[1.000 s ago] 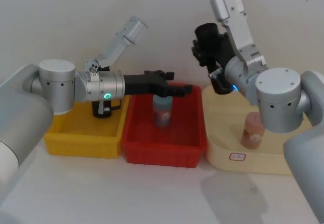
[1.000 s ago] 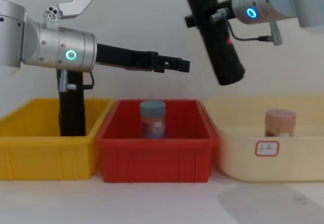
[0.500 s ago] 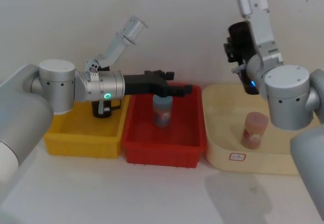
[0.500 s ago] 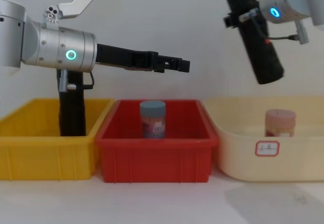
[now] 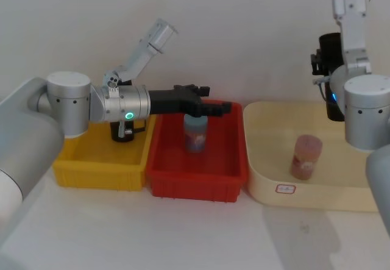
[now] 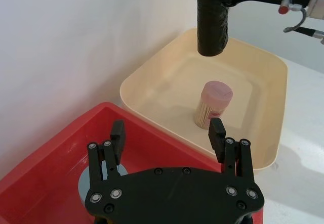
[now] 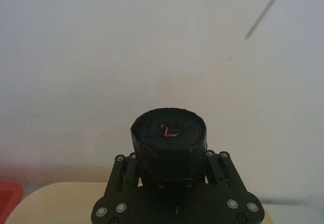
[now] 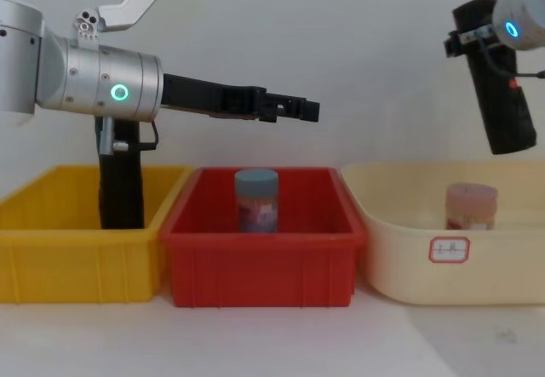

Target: Pick up the garbage bag with the one hand and transfer it to the other hand.

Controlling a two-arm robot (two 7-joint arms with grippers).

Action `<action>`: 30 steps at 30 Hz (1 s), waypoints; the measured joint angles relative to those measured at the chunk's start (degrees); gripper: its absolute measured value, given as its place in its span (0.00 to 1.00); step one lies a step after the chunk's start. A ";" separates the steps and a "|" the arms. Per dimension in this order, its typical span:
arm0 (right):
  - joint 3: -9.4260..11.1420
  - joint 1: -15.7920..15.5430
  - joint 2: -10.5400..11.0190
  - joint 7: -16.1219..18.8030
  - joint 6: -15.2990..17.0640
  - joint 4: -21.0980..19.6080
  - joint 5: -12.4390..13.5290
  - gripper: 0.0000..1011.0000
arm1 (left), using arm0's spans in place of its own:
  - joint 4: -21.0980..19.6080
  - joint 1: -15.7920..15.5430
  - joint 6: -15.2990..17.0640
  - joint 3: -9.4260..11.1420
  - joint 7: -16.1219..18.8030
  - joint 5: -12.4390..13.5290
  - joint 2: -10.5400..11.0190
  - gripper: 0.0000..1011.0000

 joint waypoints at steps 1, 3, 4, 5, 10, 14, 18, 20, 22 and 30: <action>0.63 0.25 -0.08 -0.24 -0.06 0.67 0.18 0.53 | 0.00 0.00 0.00 0.00 0.00 0.00 0.00 0.99; 1.19 0.43 -0.14 -0.51 -0.20 1.17 0.37 0.53 | 0.00 0.00 0.00 0.00 0.00 0.00 0.00 0.99; 1.71 0.61 -0.24 -0.69 -0.30 1.68 0.53 0.53 | 0.00 0.00 0.00 0.00 0.00 0.00 0.00 0.99; 2.02 0.69 -0.28 -0.78 -0.39 1.97 0.61 0.53 | 0.00 0.00 0.00 0.00 0.00 0.00 0.00 0.99; 3.26 0.88 -0.52 -1.16 -0.86 2.70 1.01 0.53 | 0.00 0.00 0.00 0.00 0.00 0.00 0.00 0.99; 4.10 0.60 -0.76 -1.52 -1.13 2.46 1.16 0.53 | 0.00 0.00 0.00 0.00 0.00 0.00 0.00 0.99; 4.49 -0.06 -0.88 -1.73 -1.34 1.30 1.17 0.53 | 0.00 0.00 0.00 0.00 0.00 0.00 0.00 0.99; 4.56 -0.44 -0.90 -1.76 -1.50 0.52 1.15 0.53 | 0.00 0.00 0.00 0.00 0.00 0.00 0.00 0.99; 4.61 -0.73 -0.93 -1.77 -1.55 -0.02 1.11 0.54 | 0.00 0.00 0.00 0.00 0.00 0.00 0.00 0.99; 4.79 -1.73 -0.97 -1.82 -1.78 -1.86 0.84 0.77 | 0.00 0.00 0.00 0.00 0.00 0.00 0.00 0.99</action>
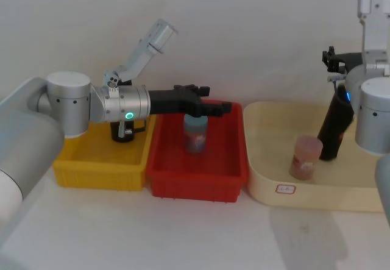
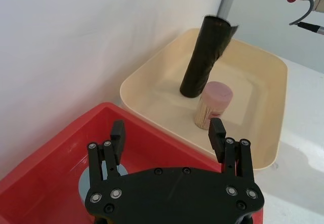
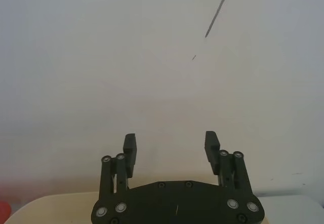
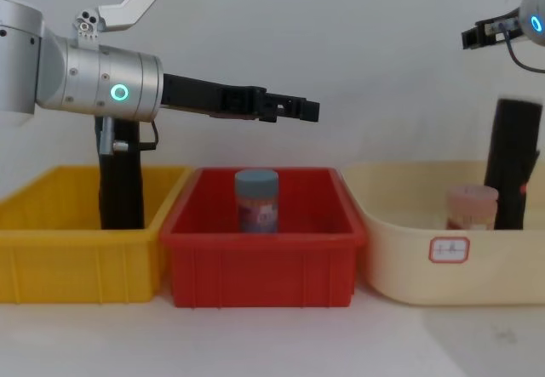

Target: Pick up the garbage bag with the one hand and transfer it to the other hand.

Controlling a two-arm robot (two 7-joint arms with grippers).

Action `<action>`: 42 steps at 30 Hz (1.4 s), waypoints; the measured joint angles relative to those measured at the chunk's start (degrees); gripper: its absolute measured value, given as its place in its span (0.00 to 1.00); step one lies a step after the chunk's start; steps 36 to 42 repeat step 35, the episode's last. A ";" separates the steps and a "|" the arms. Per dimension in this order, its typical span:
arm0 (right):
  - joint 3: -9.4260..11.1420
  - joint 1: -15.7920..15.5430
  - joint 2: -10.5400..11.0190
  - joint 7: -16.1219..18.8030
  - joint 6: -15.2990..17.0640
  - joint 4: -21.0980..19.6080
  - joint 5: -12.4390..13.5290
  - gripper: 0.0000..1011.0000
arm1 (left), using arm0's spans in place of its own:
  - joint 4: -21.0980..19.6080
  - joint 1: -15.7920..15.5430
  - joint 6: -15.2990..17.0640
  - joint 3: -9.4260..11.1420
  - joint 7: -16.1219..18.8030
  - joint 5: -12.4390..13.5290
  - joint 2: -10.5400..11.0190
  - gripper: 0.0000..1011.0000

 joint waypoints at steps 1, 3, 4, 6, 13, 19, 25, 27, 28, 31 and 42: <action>0.02 -0.07 -0.01 0.00 -0.01 -0.12 -0.03 0.79 | 0.00 0.00 0.00 0.00 0.00 0.00 0.00 0.99; 0.05 -0.23 -0.01 -0.02 -0.04 -0.41 -0.10 0.86 | 0.00 0.00 0.00 0.00 0.00 0.00 0.00 0.99; 0.06 -0.25 -0.02 -0.02 -0.05 -0.48 -0.11 0.88 | 0.00 0.00 0.00 0.00 0.00 0.00 0.00 0.99; 0.08 -0.39 -0.03 -0.03 -0.07 -0.73 -0.15 0.94 | 0.00 0.00 0.00 0.00 0.00 0.00 0.00 0.99; 0.12 -0.65 -0.07 -0.03 -0.13 -1.26 -0.26 0.99 | 0.00 0.00 0.00 0.00 0.00 0.00 0.00 0.99; 0.15 -0.79 -0.08 -0.03 -0.17 -1.53 -0.30 0.99 | 0.00 0.00 0.00 0.00 0.00 0.00 0.00 0.99; 0.19 -0.88 -0.08 -0.03 -0.17 -1.69 -0.33 0.99 | 0.00 0.00 0.00 0.00 0.00 0.00 0.00 0.99; 0.19 -0.90 -0.08 -0.03 -0.17 -1.71 -0.34 0.99 | 0.00 0.00 0.00 0.00 0.00 0.00 0.00 0.99; 0.19 -0.91 -0.08 -0.02 -0.17 -1.73 -0.35 0.99 | 0.00 0.00 0.00 0.00 0.00 0.00 0.00 0.99; 0.19 -0.91 -0.07 -0.03 -0.17 -1.75 -0.36 0.99 | 0.00 0.00 0.00 0.00 0.00 0.00 0.00 0.99; 0.19 -0.93 -0.07 -0.02 -0.17 -1.80 -0.36 0.99 | 0.00 0.00 0.00 0.00 0.00 0.00 0.00 0.99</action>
